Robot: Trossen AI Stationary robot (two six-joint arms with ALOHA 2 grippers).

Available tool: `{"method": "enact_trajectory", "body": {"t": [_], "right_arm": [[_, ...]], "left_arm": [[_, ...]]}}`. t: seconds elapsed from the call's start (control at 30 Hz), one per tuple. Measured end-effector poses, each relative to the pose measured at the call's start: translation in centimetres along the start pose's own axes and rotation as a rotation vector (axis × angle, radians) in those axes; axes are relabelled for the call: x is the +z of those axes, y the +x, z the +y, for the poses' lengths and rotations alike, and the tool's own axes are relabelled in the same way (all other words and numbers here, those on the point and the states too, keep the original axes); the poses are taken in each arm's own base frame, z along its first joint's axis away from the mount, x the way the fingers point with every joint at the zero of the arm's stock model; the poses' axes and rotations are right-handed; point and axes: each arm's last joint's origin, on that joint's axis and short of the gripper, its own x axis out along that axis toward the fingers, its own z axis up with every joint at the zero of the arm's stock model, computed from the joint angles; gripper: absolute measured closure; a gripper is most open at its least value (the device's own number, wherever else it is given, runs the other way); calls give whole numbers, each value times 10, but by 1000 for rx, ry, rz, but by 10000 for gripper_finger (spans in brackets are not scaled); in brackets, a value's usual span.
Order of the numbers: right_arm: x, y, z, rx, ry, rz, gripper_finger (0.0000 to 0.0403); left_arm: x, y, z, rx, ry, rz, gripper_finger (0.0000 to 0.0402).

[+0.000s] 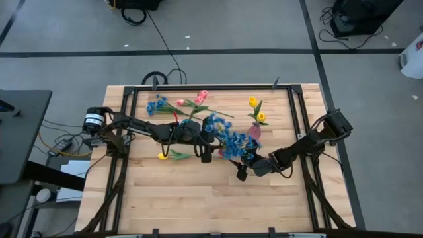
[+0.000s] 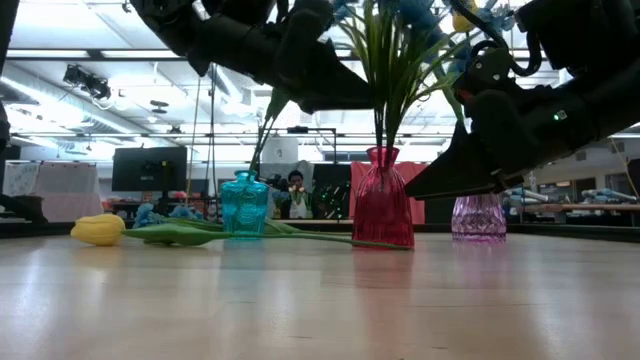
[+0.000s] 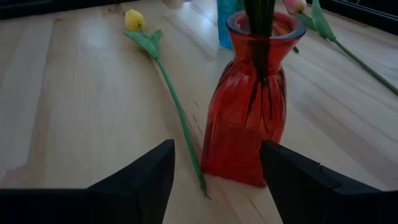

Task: Sort flowers into vase by color
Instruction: Put the yellow flower into the pink vase

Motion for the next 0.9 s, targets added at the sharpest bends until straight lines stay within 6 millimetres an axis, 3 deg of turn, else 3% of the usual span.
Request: {"method": "enact_trajectory", "body": {"t": [0.33, 0.57, 0.77, 0.9], "right_arm": [[1, 0, 1, 11, 16, -3, 157], [2, -1, 1, 25, 22, -1, 157], [5, -5, -1, 26, 6, 20, 157], [15, -14, -4, 53, -1, 41, 157]], "left_arm": [[-22, 15, -1, 13, -9, 77, 204], [2, -12, 3, 11, 25, 79, 204], [-1, -32, 1, -12, 6, 241, 204], [-10, -40, -12, -47, -40, 355, 204]]}}
